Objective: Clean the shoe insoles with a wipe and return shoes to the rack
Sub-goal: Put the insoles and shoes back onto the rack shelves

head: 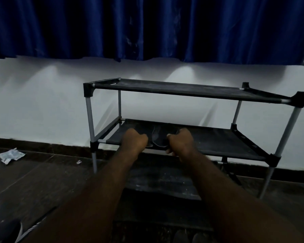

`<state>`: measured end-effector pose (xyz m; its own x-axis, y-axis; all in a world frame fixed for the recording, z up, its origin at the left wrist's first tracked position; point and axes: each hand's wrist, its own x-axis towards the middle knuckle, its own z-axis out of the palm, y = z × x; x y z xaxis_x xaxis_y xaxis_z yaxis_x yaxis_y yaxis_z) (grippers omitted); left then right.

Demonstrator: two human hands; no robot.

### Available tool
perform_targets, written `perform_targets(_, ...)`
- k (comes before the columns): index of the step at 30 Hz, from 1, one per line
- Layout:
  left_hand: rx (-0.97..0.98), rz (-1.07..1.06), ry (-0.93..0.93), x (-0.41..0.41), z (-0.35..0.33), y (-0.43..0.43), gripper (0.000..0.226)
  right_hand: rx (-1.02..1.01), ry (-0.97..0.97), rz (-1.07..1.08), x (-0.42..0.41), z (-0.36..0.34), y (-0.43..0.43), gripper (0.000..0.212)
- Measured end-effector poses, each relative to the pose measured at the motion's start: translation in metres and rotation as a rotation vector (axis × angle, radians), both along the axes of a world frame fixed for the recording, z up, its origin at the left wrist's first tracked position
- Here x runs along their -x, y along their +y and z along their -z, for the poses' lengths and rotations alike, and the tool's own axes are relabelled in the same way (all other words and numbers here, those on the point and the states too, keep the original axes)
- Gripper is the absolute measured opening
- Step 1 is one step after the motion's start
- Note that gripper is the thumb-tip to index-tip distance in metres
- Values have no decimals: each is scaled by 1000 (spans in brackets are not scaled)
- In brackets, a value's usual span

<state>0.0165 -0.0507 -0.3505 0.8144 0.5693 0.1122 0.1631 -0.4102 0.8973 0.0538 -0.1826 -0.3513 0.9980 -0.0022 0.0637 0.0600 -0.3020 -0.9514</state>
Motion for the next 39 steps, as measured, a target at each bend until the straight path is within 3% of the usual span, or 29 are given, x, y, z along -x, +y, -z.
perform_targets(4, -169, -9, 30, -8, -3, 1, 33, 145, 3, -18, -4, -5, -3, 11)
perform_targets(8, -130, -3, -156, -8, 6, 2, 21, 87, -51, -30, -7, 5, -4, 40)
perform_targets(10, -148, -15, -168, -8, 9, 4, 20, 88, -80, -28, -8, 7, -6, 41)
perform_targets(15, -179, 71, 34, -6, -6, 6, 25, 193, -42, -57, -11, 0, -6, 10)
perform_targets(17, -203, 67, 115, -3, -14, 4, 20, 233, -39, -53, -13, -1, -7, 14)
perform_targets(20, -329, 49, 163, -2, -13, 3, 41, 254, -115, -4, -13, 7, -6, 27)
perform_targets(22, -329, 32, 81, 2, -2, 6, 61, 199, -199, 34, -4, 14, -11, 41)
perform_targets(24, -270, 29, -78, 17, 9, 5, 68, 67, -301, 36, 18, 22, -20, 40)
perform_targets(27, -136, -65, -349, 61, 32, -13, 53, -74, -398, 51, 72, 49, -49, 16)
perform_targets(29, -17, -56, -494, 91, 65, -32, 29, -58, -334, 6, 108, 86, -76, 5)
perform_targets(31, 101, 40, -382, 111, 113, -54, 6, 58, -158, -48, 127, 137, -107, 7)
perform_targets(34, 135, 217, 36, 130, 187, -89, 16, 335, 170, -128, 144, 200, -146, 11)
perform_targets(37, 162, 268, 371, 141, 250, -112, 16, 419, 298, -60, 155, 240, -170, 25)
perform_targets(39, 96, 254, 509, 145, 276, -119, 21, 502, 354, -78, 159, 256, -175, 10)
